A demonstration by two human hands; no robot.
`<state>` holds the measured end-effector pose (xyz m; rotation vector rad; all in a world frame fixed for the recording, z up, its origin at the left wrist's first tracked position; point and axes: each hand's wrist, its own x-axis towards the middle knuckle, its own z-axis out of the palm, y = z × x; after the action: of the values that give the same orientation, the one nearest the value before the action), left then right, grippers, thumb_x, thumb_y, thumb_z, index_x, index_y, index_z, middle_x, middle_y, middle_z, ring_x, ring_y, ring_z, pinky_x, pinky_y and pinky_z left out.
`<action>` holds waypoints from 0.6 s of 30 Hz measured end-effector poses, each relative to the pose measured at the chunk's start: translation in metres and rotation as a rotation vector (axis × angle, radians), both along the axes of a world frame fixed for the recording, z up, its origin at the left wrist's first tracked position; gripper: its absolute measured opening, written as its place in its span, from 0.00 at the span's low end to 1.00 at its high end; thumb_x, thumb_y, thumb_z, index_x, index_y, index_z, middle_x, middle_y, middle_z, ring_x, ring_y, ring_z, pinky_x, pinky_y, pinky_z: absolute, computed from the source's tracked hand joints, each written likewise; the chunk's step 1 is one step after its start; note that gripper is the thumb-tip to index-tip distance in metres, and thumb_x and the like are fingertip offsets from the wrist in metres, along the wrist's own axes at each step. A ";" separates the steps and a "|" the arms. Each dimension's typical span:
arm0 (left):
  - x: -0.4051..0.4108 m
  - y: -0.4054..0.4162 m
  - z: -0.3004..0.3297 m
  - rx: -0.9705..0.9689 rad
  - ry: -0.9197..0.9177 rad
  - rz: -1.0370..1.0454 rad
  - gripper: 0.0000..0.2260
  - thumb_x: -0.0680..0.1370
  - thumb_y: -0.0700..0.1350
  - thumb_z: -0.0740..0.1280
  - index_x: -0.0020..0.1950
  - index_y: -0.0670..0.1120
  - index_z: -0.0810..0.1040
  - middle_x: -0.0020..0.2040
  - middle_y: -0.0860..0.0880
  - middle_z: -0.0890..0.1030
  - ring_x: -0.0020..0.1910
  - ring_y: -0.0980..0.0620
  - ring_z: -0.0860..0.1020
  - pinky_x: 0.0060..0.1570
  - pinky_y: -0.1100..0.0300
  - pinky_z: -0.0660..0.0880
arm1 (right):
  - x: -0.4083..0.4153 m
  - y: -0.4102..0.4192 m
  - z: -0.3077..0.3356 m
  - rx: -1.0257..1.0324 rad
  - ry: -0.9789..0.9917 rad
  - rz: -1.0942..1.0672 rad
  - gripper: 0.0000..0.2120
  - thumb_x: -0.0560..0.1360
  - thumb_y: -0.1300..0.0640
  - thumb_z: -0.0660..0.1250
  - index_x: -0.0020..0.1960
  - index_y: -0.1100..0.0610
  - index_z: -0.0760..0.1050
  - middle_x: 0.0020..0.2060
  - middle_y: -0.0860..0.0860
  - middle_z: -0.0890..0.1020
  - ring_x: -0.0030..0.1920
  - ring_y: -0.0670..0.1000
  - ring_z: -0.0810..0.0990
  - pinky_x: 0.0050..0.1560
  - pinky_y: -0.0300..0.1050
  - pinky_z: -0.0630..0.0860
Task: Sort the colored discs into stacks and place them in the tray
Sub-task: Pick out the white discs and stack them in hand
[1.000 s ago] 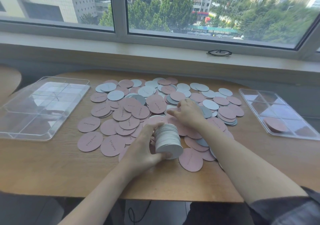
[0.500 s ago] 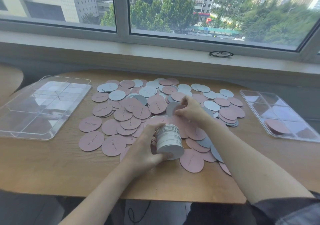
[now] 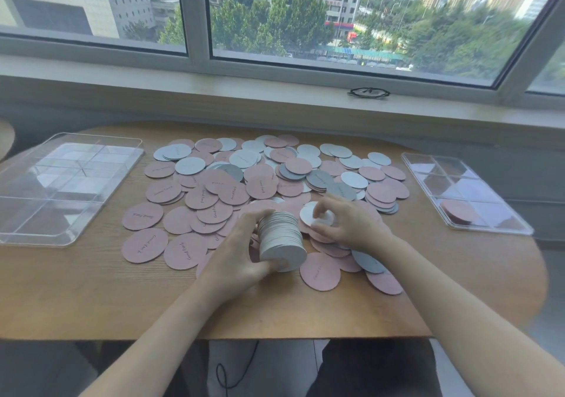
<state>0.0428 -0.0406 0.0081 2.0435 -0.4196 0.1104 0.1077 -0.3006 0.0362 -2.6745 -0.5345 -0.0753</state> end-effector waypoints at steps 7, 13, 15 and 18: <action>0.001 0.001 0.000 -0.012 0.010 -0.007 0.38 0.66 0.50 0.81 0.70 0.64 0.65 0.59 0.62 0.75 0.55 0.58 0.76 0.53 0.61 0.76 | -0.004 0.001 -0.007 0.087 -0.051 -0.008 0.06 0.73 0.51 0.73 0.49 0.48 0.79 0.49 0.43 0.79 0.49 0.45 0.77 0.50 0.43 0.73; 0.002 0.001 -0.001 -0.018 -0.001 -0.014 0.38 0.66 0.47 0.81 0.70 0.63 0.66 0.57 0.60 0.76 0.51 0.57 0.76 0.51 0.62 0.76 | -0.014 0.017 0.002 0.365 -0.146 -0.138 0.03 0.76 0.56 0.70 0.46 0.52 0.82 0.41 0.42 0.84 0.46 0.42 0.82 0.50 0.40 0.76; 0.003 0.001 -0.001 -0.028 -0.008 -0.018 0.38 0.67 0.47 0.81 0.70 0.63 0.66 0.57 0.59 0.75 0.50 0.56 0.76 0.49 0.64 0.76 | -0.019 0.026 0.008 0.554 -0.063 -0.142 0.04 0.78 0.59 0.68 0.47 0.55 0.82 0.40 0.43 0.84 0.44 0.40 0.81 0.48 0.36 0.74; 0.004 0.002 -0.003 -0.020 -0.019 -0.025 0.39 0.67 0.48 0.80 0.73 0.62 0.65 0.61 0.58 0.74 0.55 0.58 0.75 0.51 0.67 0.74 | -0.027 0.042 0.015 0.635 0.073 -0.098 0.06 0.80 0.60 0.66 0.48 0.57 0.82 0.39 0.44 0.84 0.41 0.40 0.80 0.45 0.34 0.73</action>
<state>0.0469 -0.0387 0.0050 2.0186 -0.4547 0.1182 0.0807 -0.2591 0.0508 -2.0706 -0.2902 -0.1477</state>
